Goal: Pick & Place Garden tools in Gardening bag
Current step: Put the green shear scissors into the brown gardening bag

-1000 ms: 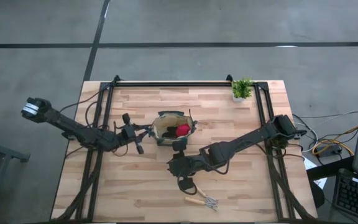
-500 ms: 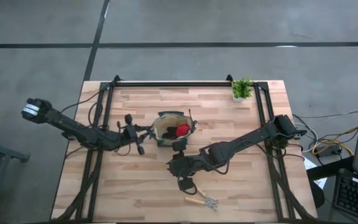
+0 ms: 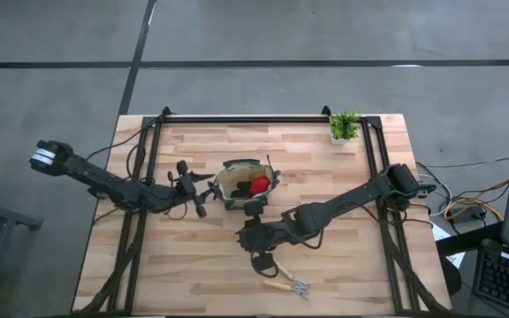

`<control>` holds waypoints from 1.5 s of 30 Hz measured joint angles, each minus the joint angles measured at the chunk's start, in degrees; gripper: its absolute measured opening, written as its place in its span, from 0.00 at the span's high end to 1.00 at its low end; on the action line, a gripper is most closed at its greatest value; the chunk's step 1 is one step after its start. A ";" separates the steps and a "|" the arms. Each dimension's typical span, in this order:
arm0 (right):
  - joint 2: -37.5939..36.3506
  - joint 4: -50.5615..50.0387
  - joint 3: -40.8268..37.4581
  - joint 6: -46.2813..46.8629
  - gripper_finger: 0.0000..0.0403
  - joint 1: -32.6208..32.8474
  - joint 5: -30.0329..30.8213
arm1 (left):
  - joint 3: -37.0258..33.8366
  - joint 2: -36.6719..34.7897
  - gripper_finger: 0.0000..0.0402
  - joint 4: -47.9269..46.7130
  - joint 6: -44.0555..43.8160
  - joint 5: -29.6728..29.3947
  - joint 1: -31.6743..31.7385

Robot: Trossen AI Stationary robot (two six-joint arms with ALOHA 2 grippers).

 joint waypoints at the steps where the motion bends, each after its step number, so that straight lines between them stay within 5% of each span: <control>1: 0.12 -0.04 -0.02 0.00 0.77 0.00 0.00 | 0.00 0.00 0.55 -0.40 -1.01 -0.25 0.09; 7: 0.15 -0.03 -0.02 0.00 0.79 0.00 0.01 | 0.00 -1.52 0.52 -1.15 -7.15 0.26 0.09; 35: 0.18 0.15 -0.02 -0.05 0.82 0.00 0.07 | 0.68 -8.05 0.49 -6.09 -4.90 2.53 0.09; 41: 0.18 0.22 -0.02 0.11 0.83 0.00 0.07 | 0.89 -6.54 0.49 -17.93 -10.93 9.79 0.17; 45: 0.18 0.80 -0.02 -0.23 0.81 -0.11 0.08 | 1.36 -6.87 0.49 -17.34 -12.85 9.97 0.24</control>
